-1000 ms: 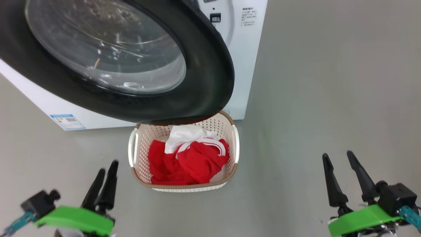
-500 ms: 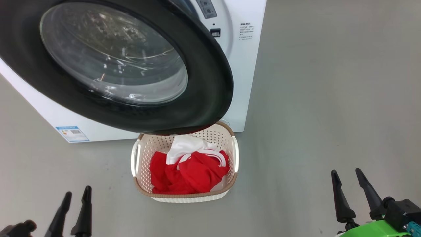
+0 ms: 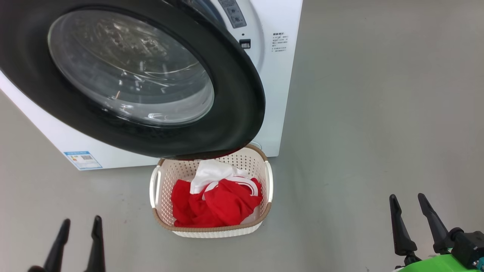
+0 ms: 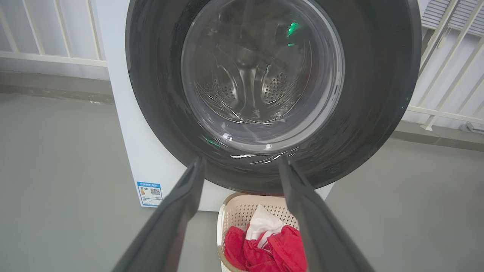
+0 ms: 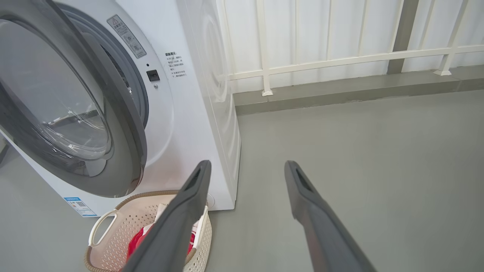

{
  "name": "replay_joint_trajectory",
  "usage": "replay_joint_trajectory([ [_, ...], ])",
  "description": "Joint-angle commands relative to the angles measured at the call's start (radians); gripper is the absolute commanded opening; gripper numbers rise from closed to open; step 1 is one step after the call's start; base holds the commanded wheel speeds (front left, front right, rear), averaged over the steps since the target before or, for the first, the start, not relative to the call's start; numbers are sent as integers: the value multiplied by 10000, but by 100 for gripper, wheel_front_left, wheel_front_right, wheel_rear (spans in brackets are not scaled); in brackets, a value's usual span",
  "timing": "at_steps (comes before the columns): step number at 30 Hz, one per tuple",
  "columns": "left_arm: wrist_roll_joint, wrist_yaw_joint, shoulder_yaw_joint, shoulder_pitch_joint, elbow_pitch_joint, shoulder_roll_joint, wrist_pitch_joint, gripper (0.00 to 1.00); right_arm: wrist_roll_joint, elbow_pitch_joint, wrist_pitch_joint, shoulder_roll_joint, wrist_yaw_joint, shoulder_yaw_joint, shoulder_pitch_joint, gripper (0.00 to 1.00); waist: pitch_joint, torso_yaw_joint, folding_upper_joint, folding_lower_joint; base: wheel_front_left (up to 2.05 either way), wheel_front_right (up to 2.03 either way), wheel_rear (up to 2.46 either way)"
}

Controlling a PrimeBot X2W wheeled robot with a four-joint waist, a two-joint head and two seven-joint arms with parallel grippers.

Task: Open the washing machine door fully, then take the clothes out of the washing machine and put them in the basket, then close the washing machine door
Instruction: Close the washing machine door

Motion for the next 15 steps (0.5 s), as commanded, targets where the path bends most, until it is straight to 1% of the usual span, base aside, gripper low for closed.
replay_joint_trajectory([
  [1, 122, -56, 380, -62, -303, 61, -122, 100, 58, -270, -65, -139, 65, 207, -79, 100, -22, -2, 0, 0, 0, 0, 0],
  [6, 406, -56, 327, 81, -293, -202, -122, 100, 68, -244, -65, -139, 65, 200, -33, 100, -78, 27, 0, 0, 0, 0, 0],
  [15, 434, -56, 363, 20, -271, -285, -122, 100, 30, -261, -65, -139, 65, 230, -69, 100, -64, 97, 0, 0, 0, 0, 0],
])
